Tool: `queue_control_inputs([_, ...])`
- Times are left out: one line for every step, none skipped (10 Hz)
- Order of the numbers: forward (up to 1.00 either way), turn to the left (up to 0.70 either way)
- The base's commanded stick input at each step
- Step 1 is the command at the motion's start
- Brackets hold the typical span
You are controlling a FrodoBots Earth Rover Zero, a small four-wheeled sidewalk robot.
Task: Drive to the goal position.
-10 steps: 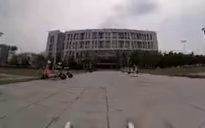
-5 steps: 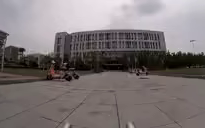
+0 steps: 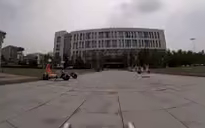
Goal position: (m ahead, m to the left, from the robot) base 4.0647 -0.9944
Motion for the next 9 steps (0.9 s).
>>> queue_control_inputs([0.85, -0.25])
queue_control_inputs([0.85, -0.32])
queue_control_inputs([0.85, -0.14])
queue_control_inputs([0.85, 0.00])
queue_control_inputs([0.85, 0.00])
queue_control_inputs([0.85, 0.00])
queue_control_inputs([0.85, 0.00])
queue_control_inputs([0.85, 0.00])
queue_control_inputs([0.85, 0.00])
